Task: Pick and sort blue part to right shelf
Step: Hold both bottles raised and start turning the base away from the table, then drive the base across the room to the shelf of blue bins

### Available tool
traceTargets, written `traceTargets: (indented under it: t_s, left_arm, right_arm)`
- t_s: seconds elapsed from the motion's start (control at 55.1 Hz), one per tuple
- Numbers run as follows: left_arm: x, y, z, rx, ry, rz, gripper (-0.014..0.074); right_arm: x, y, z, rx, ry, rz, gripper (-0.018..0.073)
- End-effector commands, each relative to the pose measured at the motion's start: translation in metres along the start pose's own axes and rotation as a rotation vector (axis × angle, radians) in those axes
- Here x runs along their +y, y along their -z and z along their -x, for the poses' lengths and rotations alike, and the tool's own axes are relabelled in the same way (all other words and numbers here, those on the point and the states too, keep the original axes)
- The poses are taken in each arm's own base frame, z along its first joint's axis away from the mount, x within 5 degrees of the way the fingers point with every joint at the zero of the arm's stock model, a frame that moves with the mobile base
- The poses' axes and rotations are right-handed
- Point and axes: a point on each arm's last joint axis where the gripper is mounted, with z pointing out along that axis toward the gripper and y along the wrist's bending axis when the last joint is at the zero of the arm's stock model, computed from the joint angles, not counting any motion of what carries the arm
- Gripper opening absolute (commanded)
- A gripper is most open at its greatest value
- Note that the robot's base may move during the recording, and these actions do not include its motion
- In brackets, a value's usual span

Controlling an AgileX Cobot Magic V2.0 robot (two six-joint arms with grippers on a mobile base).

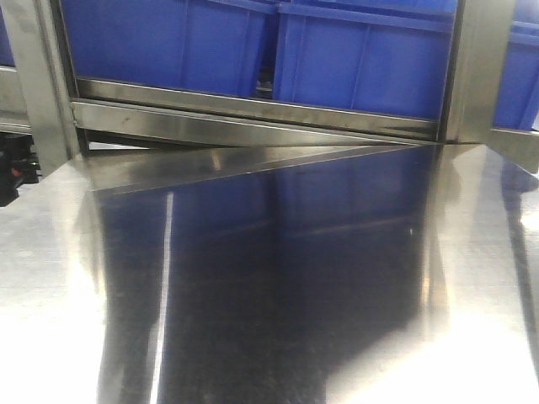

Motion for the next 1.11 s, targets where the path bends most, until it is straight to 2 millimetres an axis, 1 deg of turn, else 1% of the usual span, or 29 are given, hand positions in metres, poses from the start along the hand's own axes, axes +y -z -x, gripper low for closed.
traceTargets:
  t_s: [0.0, 1.09]
  left_arm:
    - [-0.0026, 0.0012, 0.0156, -0.096, 0.006, -0.031, 0.0302]
    - [-0.0027, 0.0005, 0.0148, -0.092, 0.006, -0.03, 0.0302]
  right_arm:
    - [-0.0013, 0.0022, 0.0163, -0.112, 0.011, -0.013, 0.0189]
    - [-0.0012, 0.0019, 0.0154, -0.101, 0.011, -0.012, 0.0189]
